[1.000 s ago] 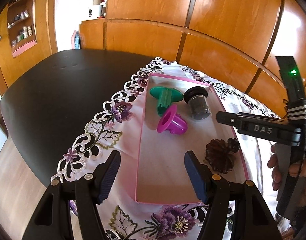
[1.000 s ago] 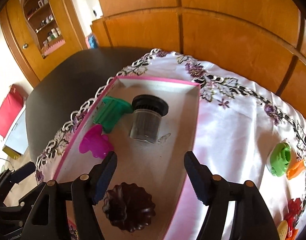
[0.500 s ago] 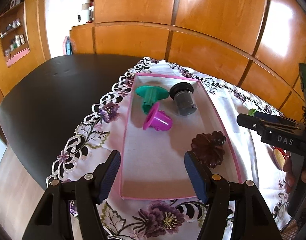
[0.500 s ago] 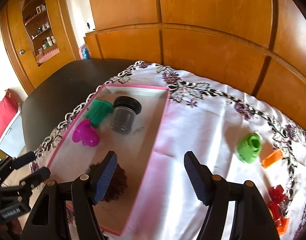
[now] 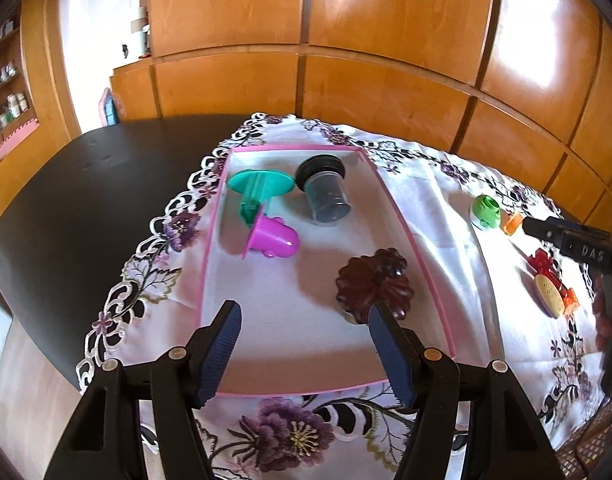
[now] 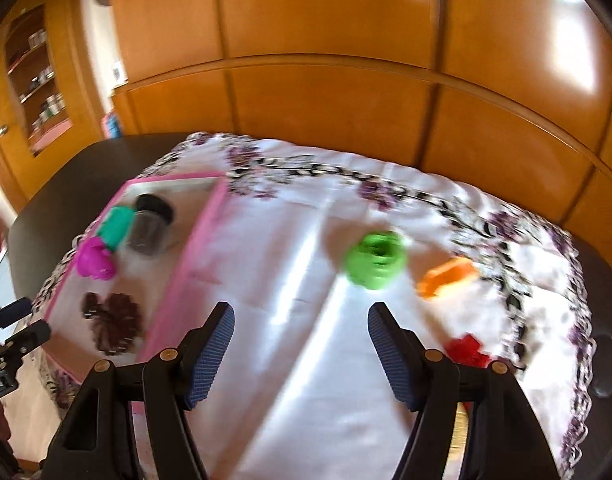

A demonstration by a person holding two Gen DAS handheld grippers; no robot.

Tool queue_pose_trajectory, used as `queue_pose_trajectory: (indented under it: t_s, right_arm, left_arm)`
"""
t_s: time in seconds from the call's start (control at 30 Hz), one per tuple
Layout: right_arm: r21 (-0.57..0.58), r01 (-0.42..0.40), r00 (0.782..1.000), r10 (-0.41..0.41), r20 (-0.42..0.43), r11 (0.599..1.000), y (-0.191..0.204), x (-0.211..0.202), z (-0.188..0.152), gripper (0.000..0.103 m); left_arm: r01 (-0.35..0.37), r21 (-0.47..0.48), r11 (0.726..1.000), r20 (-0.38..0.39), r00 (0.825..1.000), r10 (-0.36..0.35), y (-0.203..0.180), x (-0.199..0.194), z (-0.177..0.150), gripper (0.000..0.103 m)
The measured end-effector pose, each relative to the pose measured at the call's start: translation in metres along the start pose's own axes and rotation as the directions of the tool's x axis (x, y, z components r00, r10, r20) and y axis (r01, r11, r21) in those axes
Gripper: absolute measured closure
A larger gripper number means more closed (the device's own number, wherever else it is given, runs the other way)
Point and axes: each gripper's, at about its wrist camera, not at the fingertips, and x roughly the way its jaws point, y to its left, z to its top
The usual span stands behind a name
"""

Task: Organize rigid objects
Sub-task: 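Grasp the lime green spool with the left tool while the right tool reaches toward the orange piece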

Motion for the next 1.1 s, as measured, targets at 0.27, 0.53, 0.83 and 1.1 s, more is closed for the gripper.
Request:
queue_pose_trajectory:
  t_s: [0.27,0.53,0.83,1.1]
  right_arm:
    - [0.131,0.154,0.987,-0.158,0.016,0.979,-0.078,-0.011,-0.009,0.033]
    - [0.444,0.234,0.967,-0.256,-0.01,0.865,-0.16,-0.02,-0.033,0.033]
    - [0.54,0.219,0.971,-0.234,-0.042,0.812,-0.179,-0.022,-0.04,0.033]
    - [0.549,0.202,0.976,-0.214,-0.043,0.811,-0.18,-0.02,-0.041,0.033]
  left_arm:
    - [0.018,0.05,0.999,-0.004,1.0,-0.018,-0.021,0.001,0.006,0.036]
    - [0.089,0.113,0.99,-0.012,0.996,-0.088,-0.061,0.007,0.023,0.036]
    - [0.178,0.222,0.959,-0.076,0.983,-0.165,-0.13,0.036,0.043,0.036]
    - [0.221,0.326,0.919,-0.127,0.974,-0.189,-0.189,0.077,0.068,0.027]
